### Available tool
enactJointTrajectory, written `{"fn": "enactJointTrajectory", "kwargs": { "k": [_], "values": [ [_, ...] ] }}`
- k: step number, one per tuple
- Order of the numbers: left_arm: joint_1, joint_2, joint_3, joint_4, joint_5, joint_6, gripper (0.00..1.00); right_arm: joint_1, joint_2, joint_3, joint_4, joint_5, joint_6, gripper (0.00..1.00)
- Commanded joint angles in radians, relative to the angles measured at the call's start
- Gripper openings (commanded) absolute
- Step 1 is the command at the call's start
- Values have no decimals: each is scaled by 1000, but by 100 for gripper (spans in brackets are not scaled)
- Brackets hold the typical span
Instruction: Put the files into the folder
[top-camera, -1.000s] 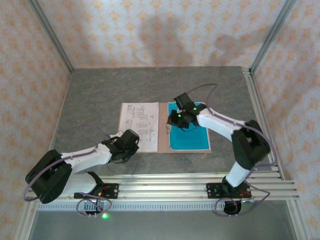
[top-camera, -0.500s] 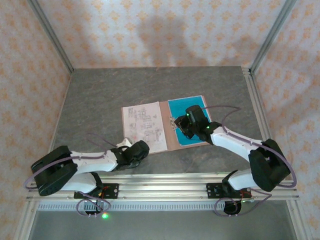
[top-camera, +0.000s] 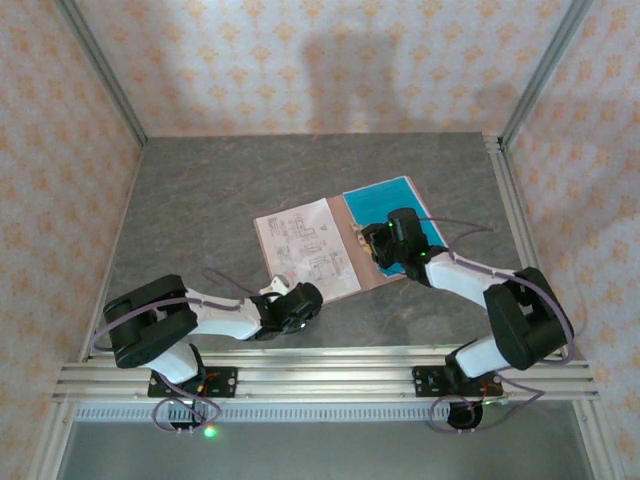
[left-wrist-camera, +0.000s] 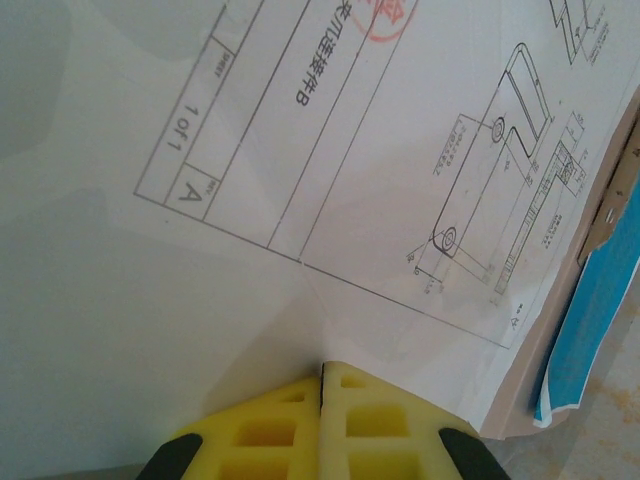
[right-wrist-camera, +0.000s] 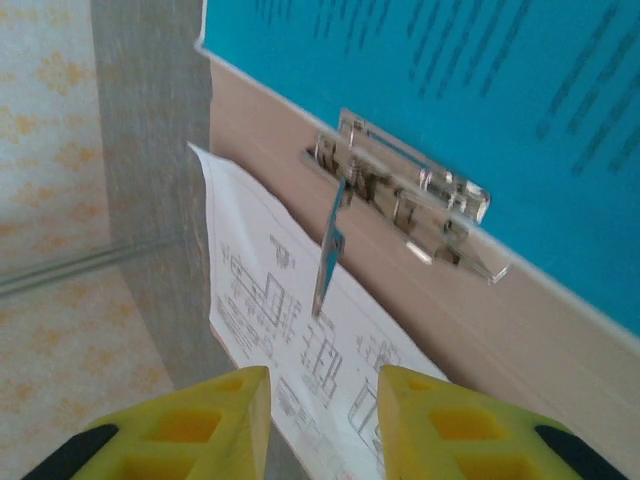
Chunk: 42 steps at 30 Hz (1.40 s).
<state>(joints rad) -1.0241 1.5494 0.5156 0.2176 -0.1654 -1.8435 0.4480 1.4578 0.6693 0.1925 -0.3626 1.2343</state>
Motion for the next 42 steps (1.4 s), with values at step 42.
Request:
{"fn": "enactJointTrajectory", "kwargs": {
  "k": [42],
  "values": [
    [-12, 21, -37, -184, 9, -52, 0, -86, 133, -60, 142, -97, 10, 0]
  ]
}}
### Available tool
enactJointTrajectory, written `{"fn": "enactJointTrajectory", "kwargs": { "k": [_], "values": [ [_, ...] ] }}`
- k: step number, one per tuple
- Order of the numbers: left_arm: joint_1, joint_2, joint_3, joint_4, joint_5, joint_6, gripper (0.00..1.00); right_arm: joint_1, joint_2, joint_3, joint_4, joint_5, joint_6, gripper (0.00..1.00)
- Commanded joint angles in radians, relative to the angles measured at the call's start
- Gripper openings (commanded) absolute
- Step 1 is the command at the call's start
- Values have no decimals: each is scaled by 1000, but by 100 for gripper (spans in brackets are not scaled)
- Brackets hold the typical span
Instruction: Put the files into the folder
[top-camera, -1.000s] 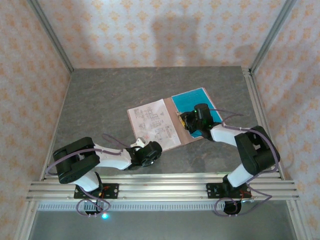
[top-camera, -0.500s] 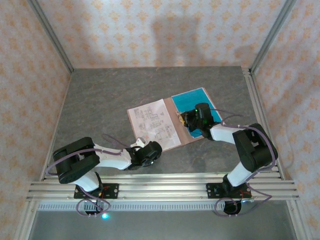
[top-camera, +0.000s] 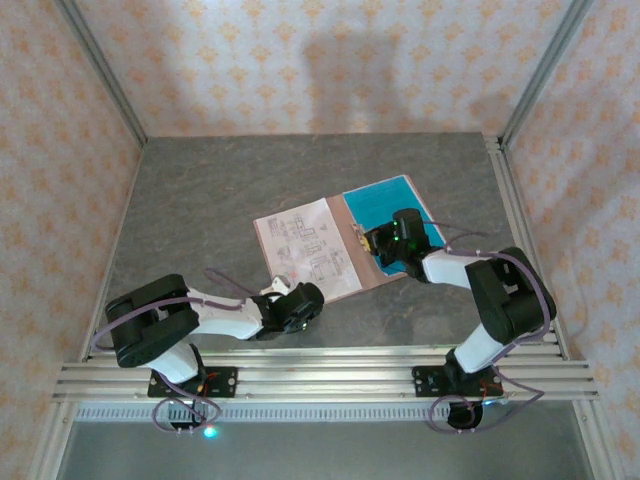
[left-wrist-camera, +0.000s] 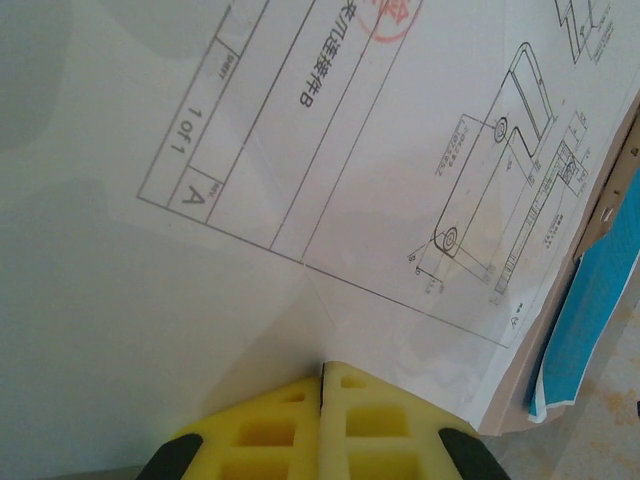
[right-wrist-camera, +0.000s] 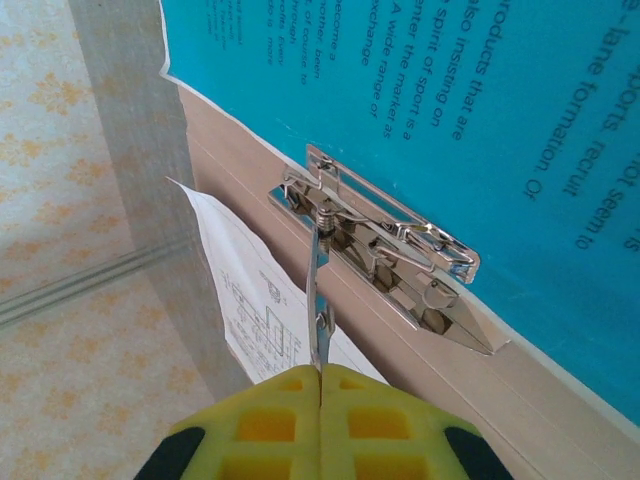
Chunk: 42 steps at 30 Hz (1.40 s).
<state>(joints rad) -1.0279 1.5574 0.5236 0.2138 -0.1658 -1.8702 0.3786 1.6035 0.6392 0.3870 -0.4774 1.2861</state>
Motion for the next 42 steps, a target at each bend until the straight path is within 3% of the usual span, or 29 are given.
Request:
{"fn": "enactJointTrajectory", "kwargs": {
  "k": [1, 21, 42],
  "values": [
    [-8, 11, -46, -180, 7, -27, 0, -20, -14, -36, -57, 18, -51, 0],
    [-8, 6, -55, -177, 2, -47, 0, -48, 55, -147, 37, 34, -87, 0],
    [-10, -22, -76, -202, -19, -70, 0, -48, 112, -139, -154, 138, -201, 0]
  ]
}}
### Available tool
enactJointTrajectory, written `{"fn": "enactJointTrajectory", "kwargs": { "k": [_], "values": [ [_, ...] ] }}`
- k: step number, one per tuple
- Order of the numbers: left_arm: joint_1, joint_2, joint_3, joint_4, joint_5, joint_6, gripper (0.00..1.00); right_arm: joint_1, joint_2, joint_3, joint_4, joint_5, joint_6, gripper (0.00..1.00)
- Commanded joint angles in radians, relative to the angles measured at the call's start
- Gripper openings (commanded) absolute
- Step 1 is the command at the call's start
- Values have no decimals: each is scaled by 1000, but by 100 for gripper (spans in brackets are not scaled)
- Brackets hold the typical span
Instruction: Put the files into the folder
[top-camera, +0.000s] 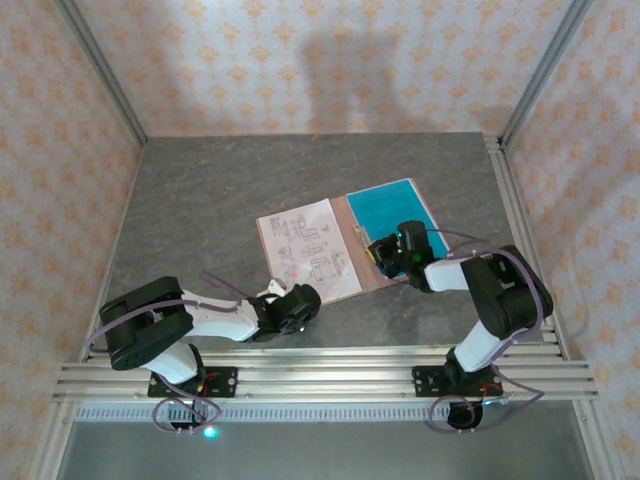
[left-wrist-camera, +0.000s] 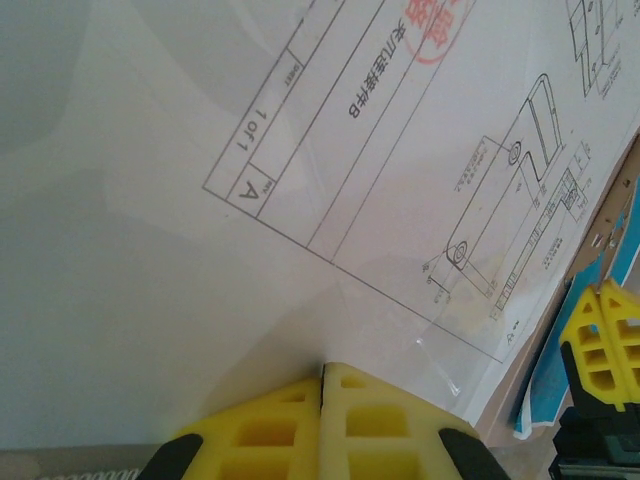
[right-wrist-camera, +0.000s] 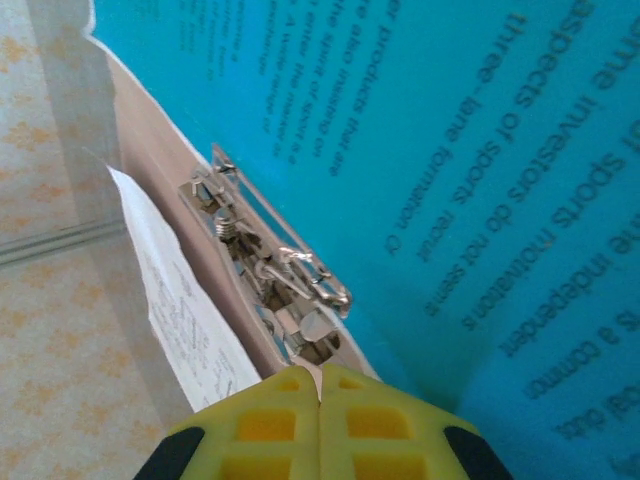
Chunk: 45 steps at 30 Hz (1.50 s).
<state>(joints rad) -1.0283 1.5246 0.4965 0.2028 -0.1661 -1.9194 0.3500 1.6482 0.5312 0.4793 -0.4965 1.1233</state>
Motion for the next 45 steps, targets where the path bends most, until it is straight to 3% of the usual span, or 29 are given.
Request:
{"fn": "enactJointTrajectory", "kwargs": {
  "k": [1, 21, 31, 45],
  "values": [
    [-10, 11, -49, -191, -19, -22, 0, -19, 71, -28, -251, 160, -42, 0],
    [-11, 25, -33, -199, -18, -20, 0, 0, 136, 28, -386, 188, -66, 0],
    [-11, 45, -35, -176, -10, -22, 0, 31, 151, 71, -538, 284, -97, 0],
    [-11, 61, -36, -158, -9, -21, 0, 76, 224, 111, -597, 337, -94, 0]
  ]
}}
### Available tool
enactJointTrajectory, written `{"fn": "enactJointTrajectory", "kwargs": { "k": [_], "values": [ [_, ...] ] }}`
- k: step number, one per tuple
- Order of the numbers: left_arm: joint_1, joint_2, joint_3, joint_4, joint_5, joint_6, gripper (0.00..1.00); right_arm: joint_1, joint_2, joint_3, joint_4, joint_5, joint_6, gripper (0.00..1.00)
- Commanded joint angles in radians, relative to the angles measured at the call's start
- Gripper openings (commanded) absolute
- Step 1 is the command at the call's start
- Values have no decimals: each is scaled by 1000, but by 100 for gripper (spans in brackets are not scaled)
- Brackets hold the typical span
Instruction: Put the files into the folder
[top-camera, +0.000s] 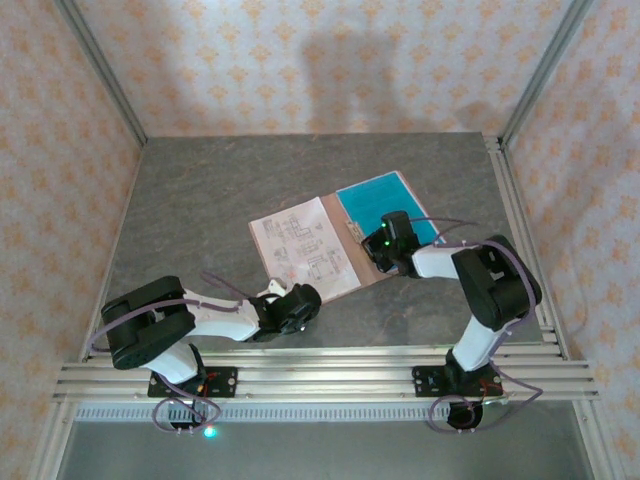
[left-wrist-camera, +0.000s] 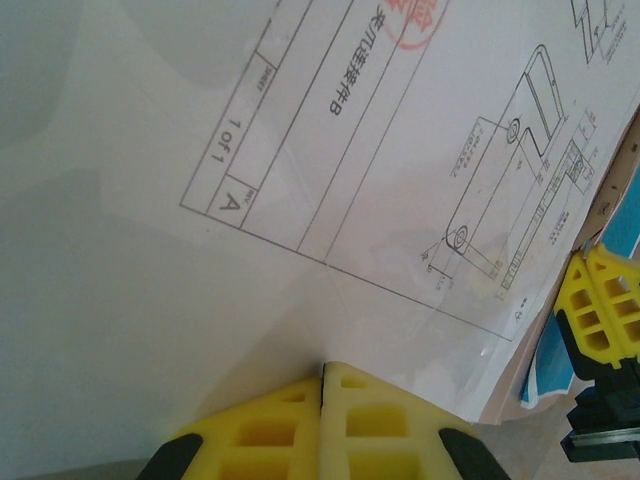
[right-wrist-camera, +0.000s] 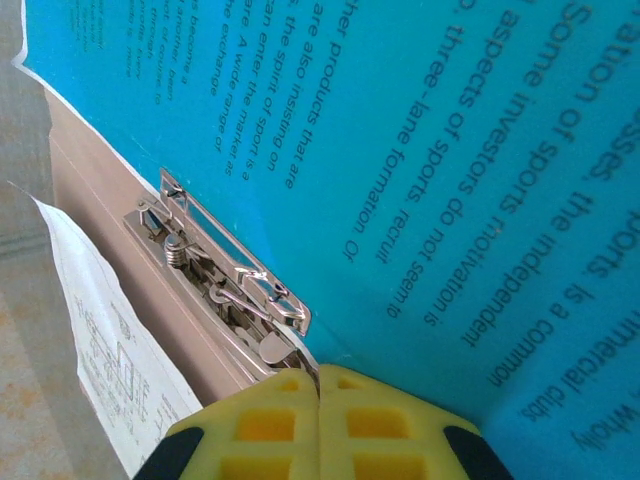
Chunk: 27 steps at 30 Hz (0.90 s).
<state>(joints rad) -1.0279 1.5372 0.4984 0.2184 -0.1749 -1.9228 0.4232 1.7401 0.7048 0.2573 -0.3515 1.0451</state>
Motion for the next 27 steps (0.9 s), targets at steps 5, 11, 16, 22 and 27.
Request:
{"fn": "enactJointTrajectory", "kwargs": {
  "k": [5, 11, 16, 22, 27],
  "values": [
    [-11, 58, -40, -157, 5, -16, 0, 22, 154, -39, -430, 231, -10, 0],
    [-9, 76, -36, -130, 18, -2, 0, 34, 179, -40, -457, 271, -15, 0],
    [-10, 82, -23, -129, 23, 16, 0, 42, 234, -25, -478, 294, -7, 0],
    [-9, 20, 19, -215, -1, 78, 0, 46, 245, -13, -505, 309, 10, 0],
    [-4, -29, 75, -300, -21, 162, 0, 57, 225, 7, -518, 302, -9, 0]
  ]
}}
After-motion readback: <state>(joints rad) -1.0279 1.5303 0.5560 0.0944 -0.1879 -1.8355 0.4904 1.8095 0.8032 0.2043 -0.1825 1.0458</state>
